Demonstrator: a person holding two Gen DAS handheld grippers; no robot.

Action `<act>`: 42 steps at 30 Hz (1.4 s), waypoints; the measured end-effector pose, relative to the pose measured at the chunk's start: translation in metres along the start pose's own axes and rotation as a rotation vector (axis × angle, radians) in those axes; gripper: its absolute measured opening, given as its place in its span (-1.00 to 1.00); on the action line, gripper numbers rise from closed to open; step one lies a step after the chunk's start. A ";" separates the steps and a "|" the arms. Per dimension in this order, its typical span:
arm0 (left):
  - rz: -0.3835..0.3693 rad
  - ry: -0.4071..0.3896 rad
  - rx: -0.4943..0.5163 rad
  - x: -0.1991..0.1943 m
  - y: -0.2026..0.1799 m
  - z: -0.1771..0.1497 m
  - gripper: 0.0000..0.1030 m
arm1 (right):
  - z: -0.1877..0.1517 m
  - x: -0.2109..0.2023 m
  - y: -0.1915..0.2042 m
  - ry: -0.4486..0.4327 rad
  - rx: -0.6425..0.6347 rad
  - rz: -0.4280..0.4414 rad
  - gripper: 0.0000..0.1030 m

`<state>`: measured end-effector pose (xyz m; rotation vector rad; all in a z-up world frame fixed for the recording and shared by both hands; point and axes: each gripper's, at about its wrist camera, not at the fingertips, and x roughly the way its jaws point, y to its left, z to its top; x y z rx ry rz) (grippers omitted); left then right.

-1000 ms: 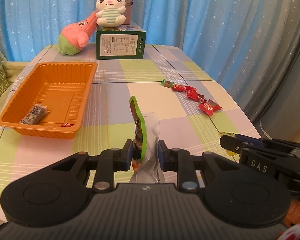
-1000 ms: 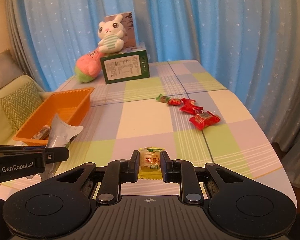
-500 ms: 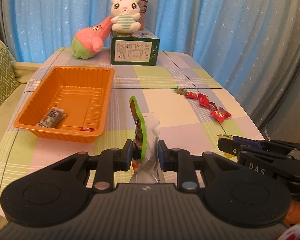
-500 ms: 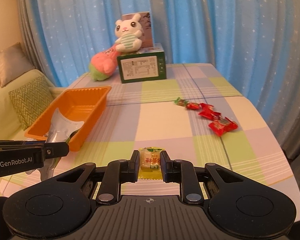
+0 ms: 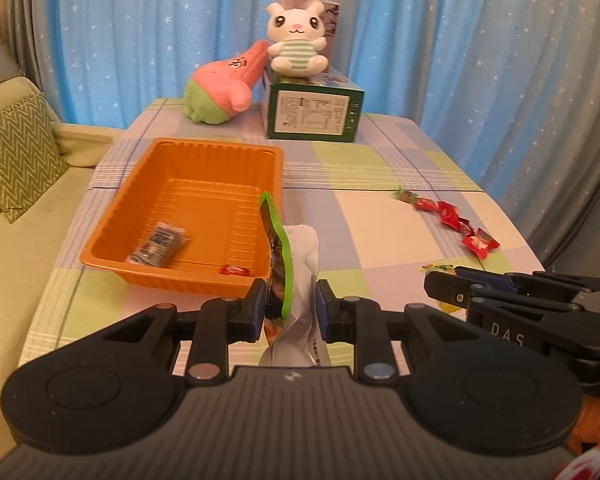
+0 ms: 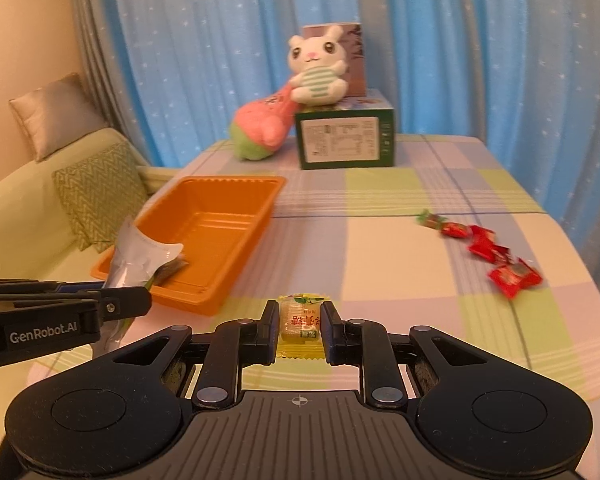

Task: Organize snacks

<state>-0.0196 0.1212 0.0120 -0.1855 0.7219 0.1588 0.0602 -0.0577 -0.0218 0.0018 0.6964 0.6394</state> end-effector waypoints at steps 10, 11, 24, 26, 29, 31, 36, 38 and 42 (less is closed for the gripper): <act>0.027 0.006 0.002 0.006 0.029 0.011 -0.55 | 0.015 0.023 0.023 0.008 -0.019 0.049 -0.58; 0.030 0.007 0.006 0.008 0.032 0.013 -0.55 | 0.017 0.025 0.025 0.007 -0.019 0.053 -0.58; 0.039 0.029 0.015 0.031 0.072 0.032 -0.55 | 0.043 0.063 0.044 0.016 -0.019 0.103 -0.58; 0.045 0.033 0.022 0.036 0.079 0.036 -0.55 | 0.047 0.071 0.045 0.021 -0.015 0.112 -0.58; 0.047 0.036 0.027 0.046 0.087 0.042 -0.55 | 0.054 0.084 0.048 0.030 -0.012 0.127 -0.58; 0.043 0.040 0.027 0.054 0.092 0.047 -0.55 | 0.058 0.094 0.050 0.038 -0.008 0.137 -0.58; 0.048 0.051 0.045 0.077 0.104 0.056 -0.55 | 0.063 0.120 0.051 0.062 0.006 0.153 -0.58; 0.047 0.056 0.041 0.088 0.110 0.060 -0.55 | 0.064 0.129 0.051 0.070 0.011 0.158 -0.58; 0.052 0.070 0.045 0.108 0.117 0.064 -0.55 | 0.066 0.146 0.049 0.081 0.025 0.159 -0.58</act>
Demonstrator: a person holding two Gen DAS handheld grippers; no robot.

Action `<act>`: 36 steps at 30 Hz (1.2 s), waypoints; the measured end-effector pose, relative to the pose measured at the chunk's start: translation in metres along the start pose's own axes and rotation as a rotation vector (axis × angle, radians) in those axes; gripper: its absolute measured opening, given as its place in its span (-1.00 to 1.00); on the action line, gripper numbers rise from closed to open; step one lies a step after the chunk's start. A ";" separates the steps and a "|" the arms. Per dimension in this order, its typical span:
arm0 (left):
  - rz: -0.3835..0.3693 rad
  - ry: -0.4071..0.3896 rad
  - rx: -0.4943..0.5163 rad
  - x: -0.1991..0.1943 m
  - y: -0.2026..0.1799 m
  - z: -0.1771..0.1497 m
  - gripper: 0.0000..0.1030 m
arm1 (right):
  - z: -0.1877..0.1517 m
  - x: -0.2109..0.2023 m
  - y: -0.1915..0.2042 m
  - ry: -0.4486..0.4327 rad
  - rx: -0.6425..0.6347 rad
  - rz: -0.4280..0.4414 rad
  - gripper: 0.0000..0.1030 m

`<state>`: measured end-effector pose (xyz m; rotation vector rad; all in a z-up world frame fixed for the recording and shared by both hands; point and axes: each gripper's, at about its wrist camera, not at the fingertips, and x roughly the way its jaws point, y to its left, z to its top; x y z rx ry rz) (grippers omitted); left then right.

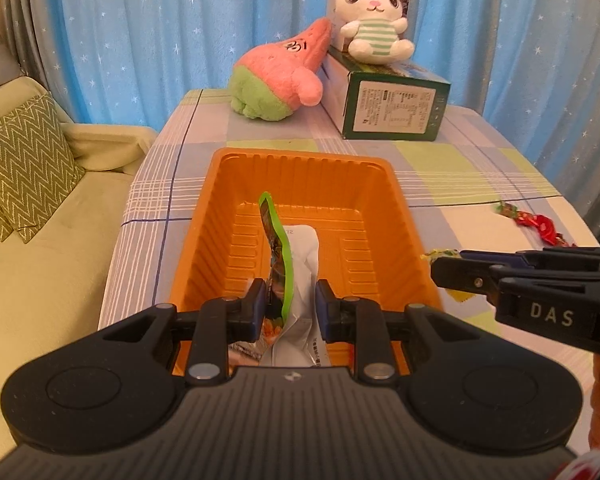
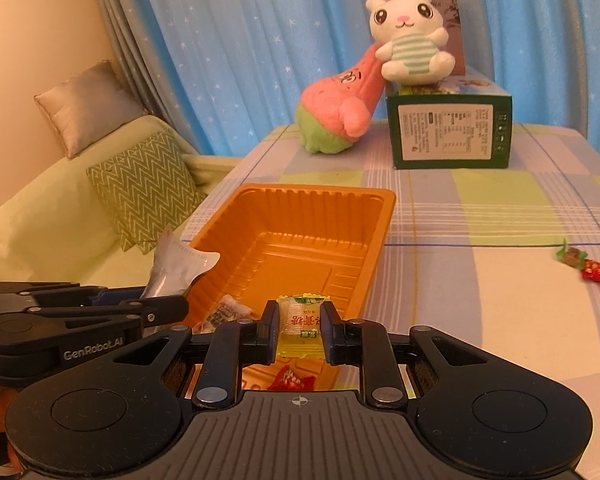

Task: Organize snacks
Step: 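Open both tools to drop the wrapper and yellow candy into the tray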

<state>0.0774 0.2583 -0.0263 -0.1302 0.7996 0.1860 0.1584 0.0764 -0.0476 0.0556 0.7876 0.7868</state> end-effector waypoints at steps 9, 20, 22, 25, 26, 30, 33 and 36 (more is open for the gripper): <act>-0.032 -0.001 0.034 0.033 -0.006 0.002 -0.54 | 0.003 0.020 -0.007 0.016 0.015 -0.019 -0.58; 0.005 -0.017 -0.038 0.016 0.012 -0.007 -0.44 | 0.002 0.023 -0.004 0.027 0.030 -0.002 -0.58; 0.007 -0.019 -0.049 0.011 0.014 -0.009 -0.44 | 0.003 0.023 -0.001 0.025 0.034 0.005 -0.57; -0.001 -0.019 -0.064 0.005 0.015 -0.012 -0.44 | 0.005 0.023 0.001 0.020 0.036 0.018 -0.57; 0.001 -0.021 -0.066 0.003 0.015 -0.013 -0.44 | 0.006 0.024 0.002 0.020 0.036 0.026 -0.57; 0.007 -0.026 -0.081 -0.002 0.017 -0.016 -0.44 | 0.011 0.025 0.000 0.017 0.071 0.081 -0.56; 0.013 -0.032 -0.081 -0.009 0.016 -0.018 -0.42 | 0.013 0.018 -0.002 -0.008 0.087 0.064 -0.03; 0.015 -0.042 -0.083 -0.019 0.013 -0.019 -0.40 | 0.012 0.003 -0.006 -0.025 0.099 0.050 0.10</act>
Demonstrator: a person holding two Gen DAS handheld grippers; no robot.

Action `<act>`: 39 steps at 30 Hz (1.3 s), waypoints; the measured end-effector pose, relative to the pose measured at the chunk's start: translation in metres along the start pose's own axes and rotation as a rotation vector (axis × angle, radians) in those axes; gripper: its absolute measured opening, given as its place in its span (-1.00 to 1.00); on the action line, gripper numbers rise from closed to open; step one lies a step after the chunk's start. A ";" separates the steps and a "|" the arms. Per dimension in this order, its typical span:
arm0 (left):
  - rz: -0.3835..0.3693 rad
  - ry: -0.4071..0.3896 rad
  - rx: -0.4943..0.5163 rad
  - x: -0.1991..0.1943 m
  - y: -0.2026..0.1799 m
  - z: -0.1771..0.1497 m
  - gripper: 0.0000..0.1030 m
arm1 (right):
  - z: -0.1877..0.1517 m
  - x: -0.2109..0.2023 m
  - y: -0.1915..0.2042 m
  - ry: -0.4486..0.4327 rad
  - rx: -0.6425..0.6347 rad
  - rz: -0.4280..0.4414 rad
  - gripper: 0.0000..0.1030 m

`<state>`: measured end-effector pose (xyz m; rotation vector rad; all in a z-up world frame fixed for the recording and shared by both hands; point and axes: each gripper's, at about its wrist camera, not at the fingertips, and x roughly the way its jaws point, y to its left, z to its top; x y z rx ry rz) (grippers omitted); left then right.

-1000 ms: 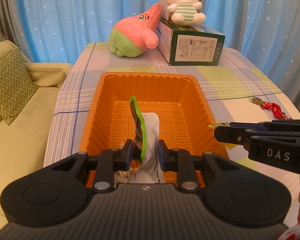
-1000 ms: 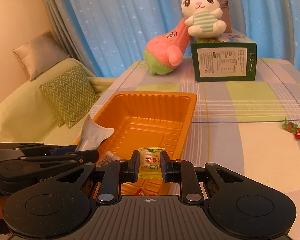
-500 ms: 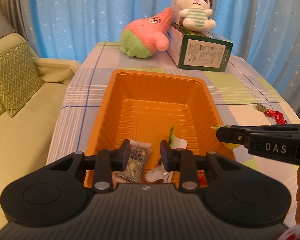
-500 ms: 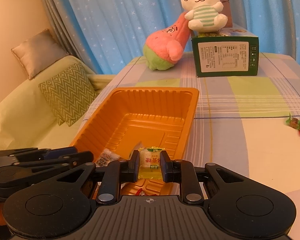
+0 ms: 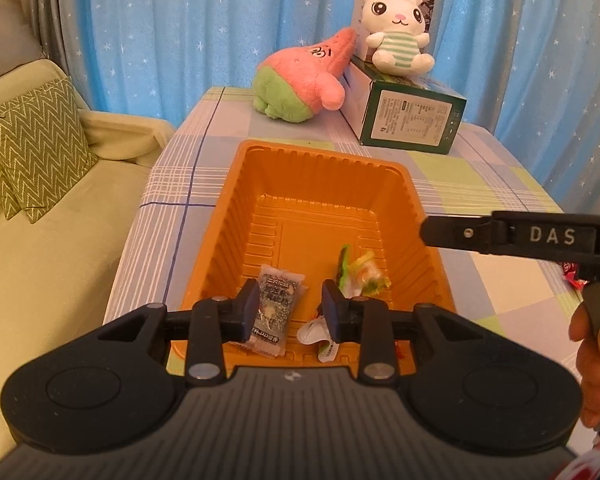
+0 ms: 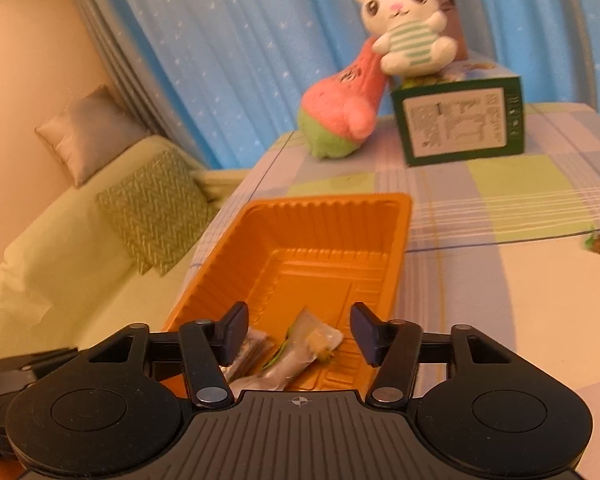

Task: Organize snacks
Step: 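Open both tools to drop the wrapper and yellow candy into the tray, then move both open tools back toward the red candy pile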

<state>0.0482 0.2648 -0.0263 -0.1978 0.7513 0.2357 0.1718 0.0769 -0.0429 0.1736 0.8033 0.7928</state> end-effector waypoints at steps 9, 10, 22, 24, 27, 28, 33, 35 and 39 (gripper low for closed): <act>-0.022 -0.039 -0.011 -0.045 -0.029 -0.010 -0.23 | -0.021 -0.069 -0.020 -0.027 0.057 -0.074 0.11; -0.026 -0.042 -0.013 -0.049 -0.033 -0.012 -0.14 | -0.024 -0.078 -0.021 -0.033 0.049 -0.085 0.11; -0.079 -0.073 -0.014 -0.099 -0.092 -0.034 0.32 | -0.065 -0.166 -0.049 -0.073 0.055 -0.207 0.11; -0.092 -0.076 -0.016 -0.104 -0.102 -0.037 0.36 | -0.070 -0.178 -0.056 -0.076 0.062 -0.228 0.11; -0.113 -0.078 -0.014 -0.109 -0.117 -0.041 0.42 | -0.076 -0.194 -0.066 -0.074 0.080 -0.257 0.11; -0.118 -0.078 -0.016 -0.111 -0.121 -0.042 0.46 | -0.078 -0.199 -0.070 -0.075 0.085 -0.266 0.11; -0.143 -0.067 -0.008 -0.112 -0.143 -0.047 0.49 | -0.084 -0.220 -0.086 -0.085 0.110 -0.302 0.11; -0.151 -0.061 -0.004 -0.112 -0.150 -0.049 0.50 | -0.086 -0.226 -0.092 -0.087 0.119 -0.309 0.11; -0.170 -0.053 0.006 -0.112 -0.163 -0.051 0.57 | -0.089 -0.236 -0.103 -0.087 0.134 -0.334 0.11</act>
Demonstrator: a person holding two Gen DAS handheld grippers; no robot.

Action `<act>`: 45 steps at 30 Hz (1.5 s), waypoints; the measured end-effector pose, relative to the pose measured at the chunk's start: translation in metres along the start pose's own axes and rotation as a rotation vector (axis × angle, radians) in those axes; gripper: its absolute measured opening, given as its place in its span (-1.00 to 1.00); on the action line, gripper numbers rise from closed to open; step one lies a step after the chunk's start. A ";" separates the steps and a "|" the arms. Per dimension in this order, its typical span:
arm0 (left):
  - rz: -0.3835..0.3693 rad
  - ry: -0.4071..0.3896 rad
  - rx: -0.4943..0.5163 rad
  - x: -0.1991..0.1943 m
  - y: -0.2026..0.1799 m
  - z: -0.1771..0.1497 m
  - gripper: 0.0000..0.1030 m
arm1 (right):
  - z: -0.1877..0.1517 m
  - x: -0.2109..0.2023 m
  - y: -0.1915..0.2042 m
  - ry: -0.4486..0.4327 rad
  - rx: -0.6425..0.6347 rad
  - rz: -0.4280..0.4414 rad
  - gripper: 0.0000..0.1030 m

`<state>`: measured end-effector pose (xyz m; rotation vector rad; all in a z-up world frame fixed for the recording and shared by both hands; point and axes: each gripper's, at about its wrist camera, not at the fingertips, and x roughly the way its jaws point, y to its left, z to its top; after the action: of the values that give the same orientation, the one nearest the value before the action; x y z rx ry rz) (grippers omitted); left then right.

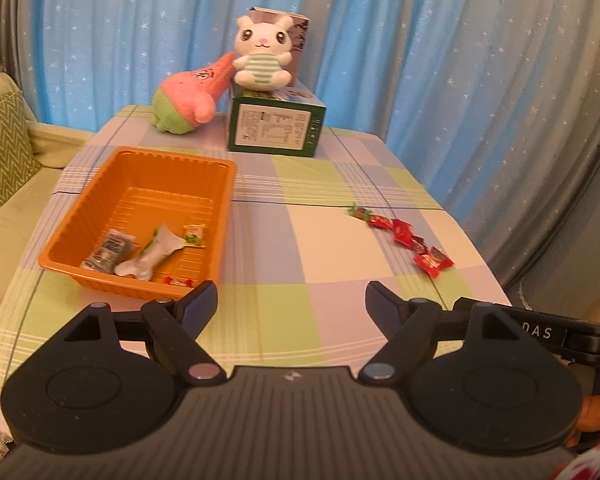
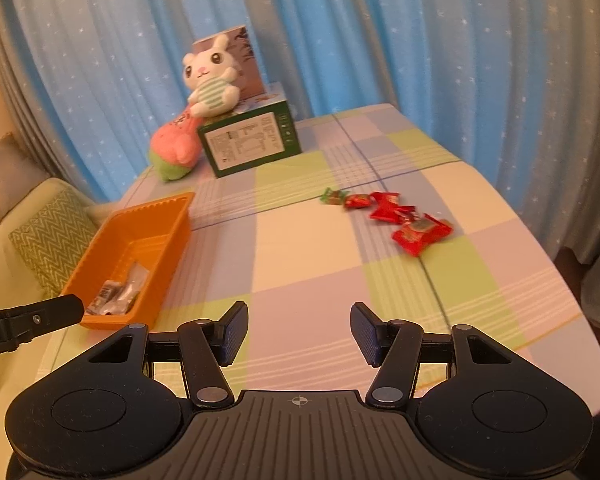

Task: Organize snacks
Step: 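Move both open tools back toward the red candy pile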

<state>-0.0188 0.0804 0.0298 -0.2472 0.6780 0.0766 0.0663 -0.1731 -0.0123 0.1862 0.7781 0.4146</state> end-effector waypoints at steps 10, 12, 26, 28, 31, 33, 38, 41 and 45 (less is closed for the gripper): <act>-0.036 0.035 0.043 0.014 -0.025 -0.004 0.61 | -0.002 -0.010 -0.026 -0.008 0.024 -0.059 0.11; -0.043 0.039 0.053 0.017 -0.030 -0.004 0.61 | -0.002 -0.010 -0.031 -0.006 0.030 -0.064 0.11; -0.095 0.070 0.123 0.046 -0.066 0.000 0.61 | 0.004 -0.009 -0.070 -0.021 0.079 -0.119 0.11; -0.102 0.075 0.136 0.053 -0.072 0.001 0.60 | 0.005 -0.008 -0.079 -0.025 0.090 -0.130 0.11; -0.117 0.079 0.158 0.064 -0.083 0.004 0.60 | 0.008 -0.007 -0.091 -0.034 0.101 -0.151 0.11; -0.126 0.080 0.172 0.071 -0.090 0.007 0.60 | 0.011 -0.006 -0.099 -0.037 0.107 -0.159 0.11; -0.158 0.085 0.215 0.097 -0.109 0.014 0.60 | 0.019 0.001 -0.117 -0.054 0.116 -0.171 0.10; -0.198 0.081 0.244 0.112 -0.120 0.018 0.60 | 0.024 0.008 -0.128 -0.067 0.121 -0.172 0.10; -0.224 0.092 0.283 0.140 -0.134 0.022 0.59 | 0.032 0.021 -0.142 -0.071 0.120 -0.175 0.10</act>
<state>0.1231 -0.0448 -0.0148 -0.0529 0.7395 -0.2449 0.1438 -0.2926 -0.0477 0.2411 0.7432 0.1947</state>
